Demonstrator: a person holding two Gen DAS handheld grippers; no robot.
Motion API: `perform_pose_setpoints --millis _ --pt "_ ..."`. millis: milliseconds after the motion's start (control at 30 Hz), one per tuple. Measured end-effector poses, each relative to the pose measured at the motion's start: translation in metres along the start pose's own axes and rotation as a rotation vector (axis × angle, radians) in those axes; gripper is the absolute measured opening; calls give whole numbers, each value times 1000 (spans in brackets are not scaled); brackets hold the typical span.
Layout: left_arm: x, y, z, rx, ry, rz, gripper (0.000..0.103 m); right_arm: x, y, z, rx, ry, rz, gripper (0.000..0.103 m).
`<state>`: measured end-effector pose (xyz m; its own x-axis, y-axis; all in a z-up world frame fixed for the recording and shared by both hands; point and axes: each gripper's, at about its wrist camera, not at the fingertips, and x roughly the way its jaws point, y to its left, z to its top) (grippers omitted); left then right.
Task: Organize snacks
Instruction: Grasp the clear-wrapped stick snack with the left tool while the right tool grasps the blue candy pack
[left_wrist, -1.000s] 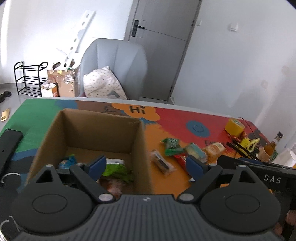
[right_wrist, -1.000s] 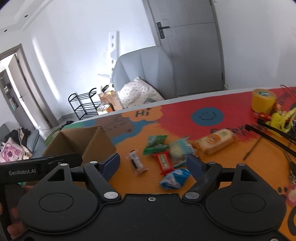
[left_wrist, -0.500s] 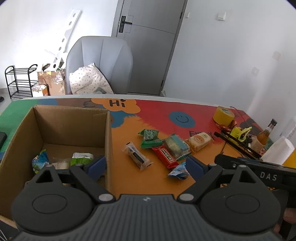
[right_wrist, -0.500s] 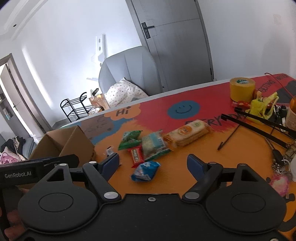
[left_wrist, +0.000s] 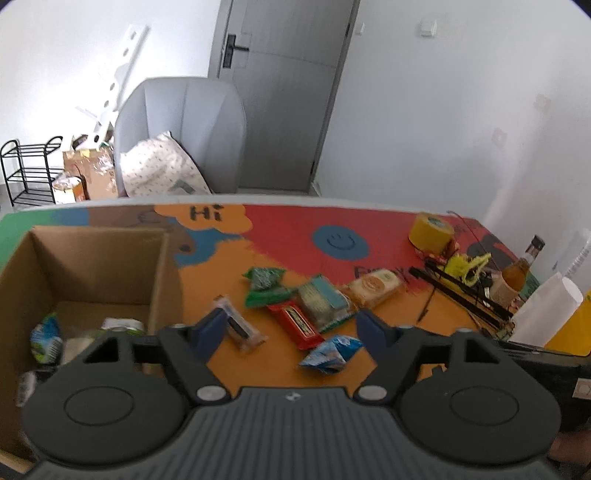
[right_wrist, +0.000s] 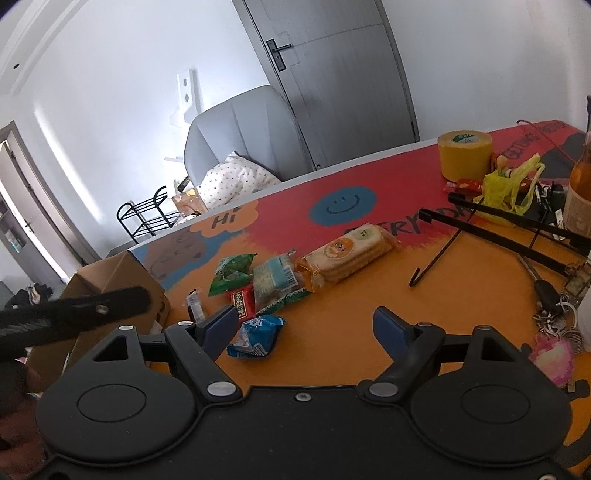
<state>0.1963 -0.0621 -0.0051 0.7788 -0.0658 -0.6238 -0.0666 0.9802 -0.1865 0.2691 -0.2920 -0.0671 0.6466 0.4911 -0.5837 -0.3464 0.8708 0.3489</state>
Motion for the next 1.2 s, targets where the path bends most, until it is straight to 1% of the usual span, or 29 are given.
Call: perform_pose_setpoints --millis 67,133,167,200,333,600,767,867,900,933,967,1000,1033,1100,1200 --pt "8 -3 -2 3 18 -2 51 3 -1 -1 9 9 13 79" --pt "16 -5 -4 2 36 1 43 8 -1 -2 16 20 29 77" --pt "20 -5 -4 3 42 6 41 11 -1 -2 17 25 37 75" --pt "23 -6 -5 5 45 15 40 14 0 -3 19 30 44 74" --pt "33 -4 -7 -2 53 52 38 29 2 -4 35 51 71 66" --pt "47 4 -4 -46 53 106 36 55 11 -2 45 86 101 65" --pt "52 12 -2 -77 56 130 36 67 16 -4 29 112 89 64" --pt "56 13 -3 -79 69 129 37 74 21 -9 3 147 79 64" --pt "57 13 -3 -78 73 127 37 73 24 -10 -17 140 71 62" --pt "59 13 -4 -75 75 128 37 74 28 -11 -41 143 59 56" --pt "61 12 -4 -73 74 128 38 74 29 -12 -61 142 48 45" --pt "62 11 -5 -72 73 133 38 74 29 -12 -67 144 44 41" --pt "64 11 -5 -73 76 136 39 73 28 -12 -66 145 42 31" --pt "68 10 -6 -71 81 139 40 70 22 -11 -53 150 50 30" --pt "74 9 -7 -68 88 153 42 65 16 -12 -46 140 35 30"
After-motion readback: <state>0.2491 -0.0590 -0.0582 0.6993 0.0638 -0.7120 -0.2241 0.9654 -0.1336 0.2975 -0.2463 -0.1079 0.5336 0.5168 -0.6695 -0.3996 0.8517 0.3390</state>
